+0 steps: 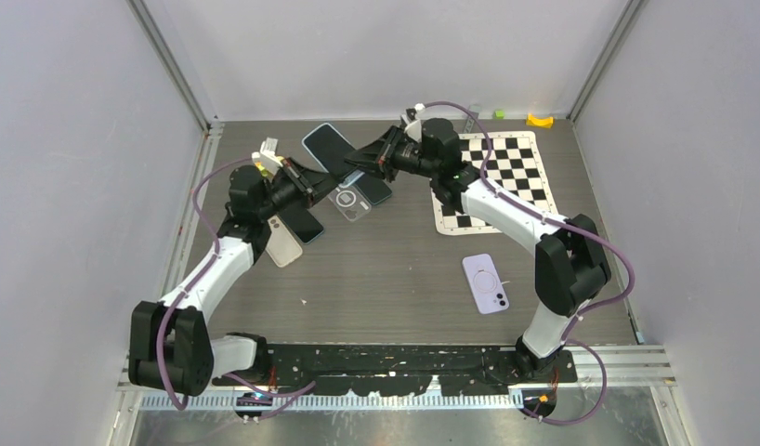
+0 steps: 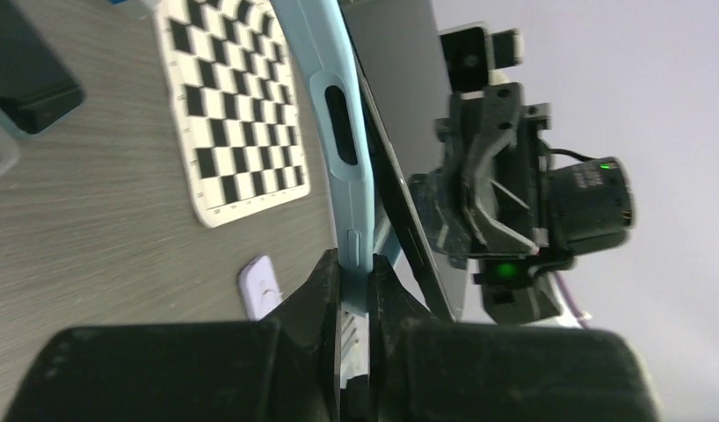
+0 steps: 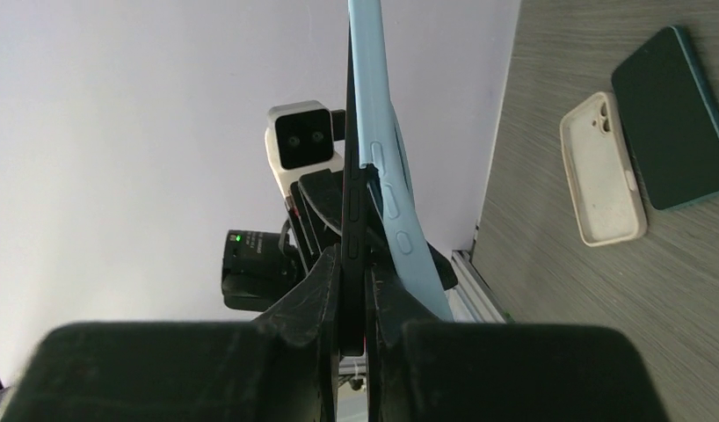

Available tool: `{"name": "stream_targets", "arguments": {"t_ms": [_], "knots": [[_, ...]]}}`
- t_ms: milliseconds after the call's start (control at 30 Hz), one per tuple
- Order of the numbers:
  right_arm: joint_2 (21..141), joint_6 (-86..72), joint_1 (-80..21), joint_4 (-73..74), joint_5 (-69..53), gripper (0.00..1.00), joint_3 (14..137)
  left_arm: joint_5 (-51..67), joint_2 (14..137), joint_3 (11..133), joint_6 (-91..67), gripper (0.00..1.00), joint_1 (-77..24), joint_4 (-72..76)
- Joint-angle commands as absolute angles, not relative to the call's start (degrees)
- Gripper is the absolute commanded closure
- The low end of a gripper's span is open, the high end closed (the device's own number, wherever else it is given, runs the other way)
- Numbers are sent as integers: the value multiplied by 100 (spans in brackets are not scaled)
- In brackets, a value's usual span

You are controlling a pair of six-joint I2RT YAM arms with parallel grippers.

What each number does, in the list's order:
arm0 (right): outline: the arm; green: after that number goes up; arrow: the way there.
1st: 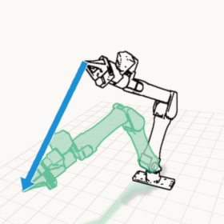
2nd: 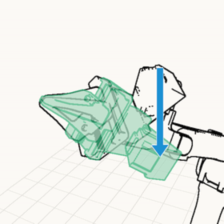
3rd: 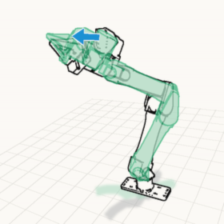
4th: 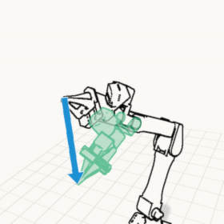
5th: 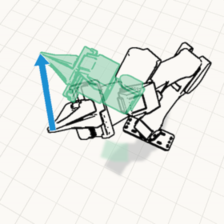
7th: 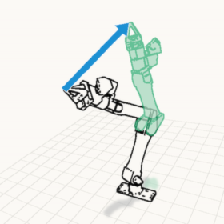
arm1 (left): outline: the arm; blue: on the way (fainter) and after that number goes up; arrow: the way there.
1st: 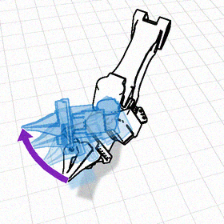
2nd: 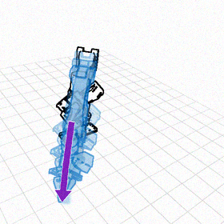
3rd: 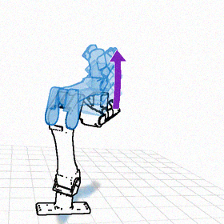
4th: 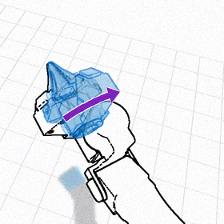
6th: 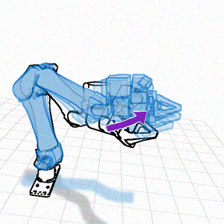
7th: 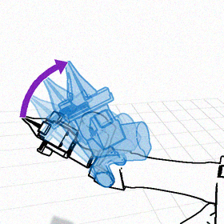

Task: Take the phone out of the phone case
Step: Remove the phone case from the phone, then place the phone case at the center of the board.

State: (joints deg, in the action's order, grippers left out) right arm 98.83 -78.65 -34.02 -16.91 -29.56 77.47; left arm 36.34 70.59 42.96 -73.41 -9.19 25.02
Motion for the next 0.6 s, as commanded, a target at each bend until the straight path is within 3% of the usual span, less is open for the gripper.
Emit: {"name": "stream_targets", "arguments": {"t_ms": [0,133,333,567], "knots": [[9509,-7521,-3302,-1529,-4144,99,7944,2515,7084,4735,-6030,100,-835,463],[9217,-6806,-3008,-863,-4501,99,7446,2374,7214,4758,-5473,100,-839,-672],[8942,-6010,-2615,373,-4732,99,6909,2502,7373,4079,-5567,100,-1000,-1015],[8806,-6211,-2549,-151,-5506,99,6166,1710,7402,3543,-5665,100,-1815,-1167]]}}
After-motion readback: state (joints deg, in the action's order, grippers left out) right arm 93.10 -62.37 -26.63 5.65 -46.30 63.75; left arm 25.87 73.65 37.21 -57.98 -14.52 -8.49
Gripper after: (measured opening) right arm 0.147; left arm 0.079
